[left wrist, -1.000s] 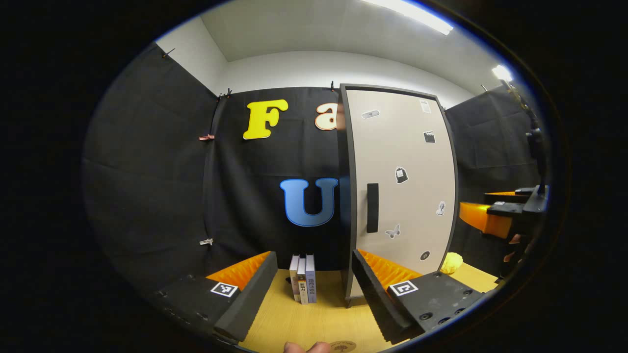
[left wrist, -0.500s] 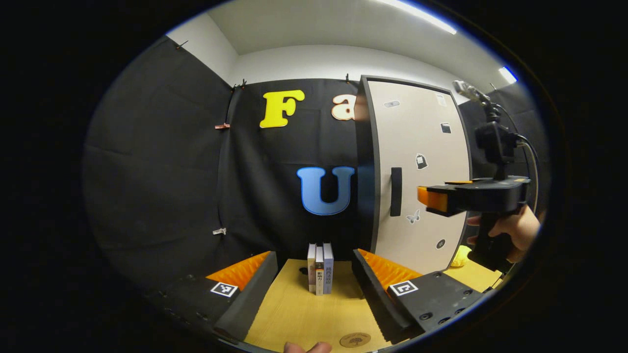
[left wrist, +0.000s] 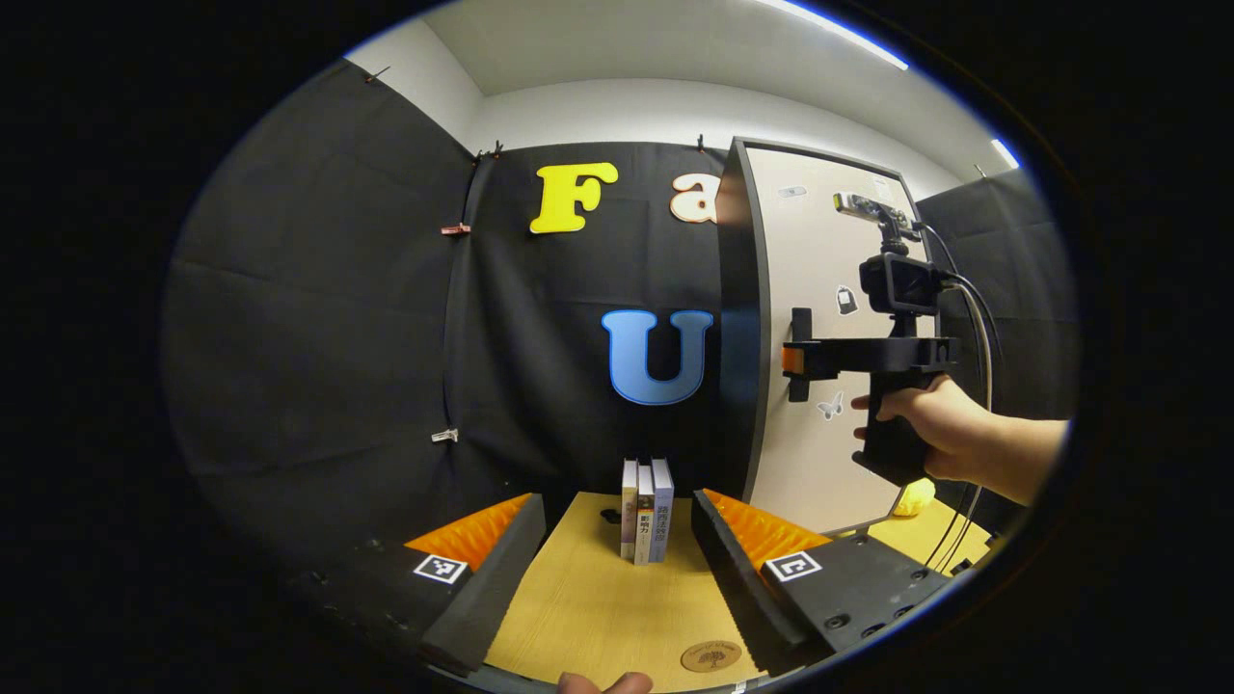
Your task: Open the cabinet door with the right hand, grasp the bottle in the cabinet with the left hand and place it on the coaster, then close the cabinet door with the right hand.
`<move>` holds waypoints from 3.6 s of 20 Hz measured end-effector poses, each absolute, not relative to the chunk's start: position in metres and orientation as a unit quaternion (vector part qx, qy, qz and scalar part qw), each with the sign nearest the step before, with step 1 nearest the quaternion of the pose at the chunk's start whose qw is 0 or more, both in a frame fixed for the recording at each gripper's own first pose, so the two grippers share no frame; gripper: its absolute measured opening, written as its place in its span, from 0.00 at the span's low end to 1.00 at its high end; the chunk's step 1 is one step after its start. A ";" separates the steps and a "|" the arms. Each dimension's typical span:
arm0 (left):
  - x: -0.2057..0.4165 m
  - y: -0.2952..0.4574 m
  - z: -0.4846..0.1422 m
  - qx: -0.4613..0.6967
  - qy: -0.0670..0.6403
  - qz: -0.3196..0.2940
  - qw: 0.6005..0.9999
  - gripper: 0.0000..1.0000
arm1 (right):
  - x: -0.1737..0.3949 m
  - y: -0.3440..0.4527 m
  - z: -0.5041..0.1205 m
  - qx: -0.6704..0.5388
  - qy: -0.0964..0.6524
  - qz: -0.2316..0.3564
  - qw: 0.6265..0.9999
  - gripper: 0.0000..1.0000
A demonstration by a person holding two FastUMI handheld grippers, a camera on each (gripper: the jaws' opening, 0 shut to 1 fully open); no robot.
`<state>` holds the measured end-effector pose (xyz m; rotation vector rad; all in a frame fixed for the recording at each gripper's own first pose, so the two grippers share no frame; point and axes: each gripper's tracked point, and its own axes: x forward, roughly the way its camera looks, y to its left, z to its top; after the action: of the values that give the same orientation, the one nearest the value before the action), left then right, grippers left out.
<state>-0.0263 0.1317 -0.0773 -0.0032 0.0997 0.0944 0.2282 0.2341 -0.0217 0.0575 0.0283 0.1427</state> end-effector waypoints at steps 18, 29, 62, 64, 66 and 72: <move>-0.055 0.154 -0.076 -0.003 0.052 0.085 0.995 0.96 | 0.222 0.242 -0.030 0.022 0.043 0.109 0.993 0.13; -0.049 0.083 -0.053 0.007 0.026 0.053 0.998 0.96 | 0.136 0.210 -0.012 0.038 0.051 0.191 0.979 0.13; 0.035 -0.153 -0.023 0.023 0.002 -0.060 0.998 0.96 | 0.061 -0.040 0.009 0.026 0.032 0.029 0.999 0.06; 0.042 -0.161 -0.022 0.023 0.000 -0.061 0.998 0.96 | 0.061 -0.036 0.009 0.037 0.034 0.040 0.998 0.06; 0.051 -0.168 -0.023 0.024 0.003 -0.062 0.998 0.96 | 0.061 -0.037 0.009 0.034 0.033 0.046 0.998 0.06; 0.095 -0.198 -0.017 0.034 -0.015 -0.077 0.996 0.96 | 0.053 -0.041 0.016 0.053 0.030 0.067 0.996 0.06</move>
<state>0.0950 -0.1983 -0.0166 0.0685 -0.0299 -0.1549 0.0527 -0.0408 0.0164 0.1057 0.0601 0.1338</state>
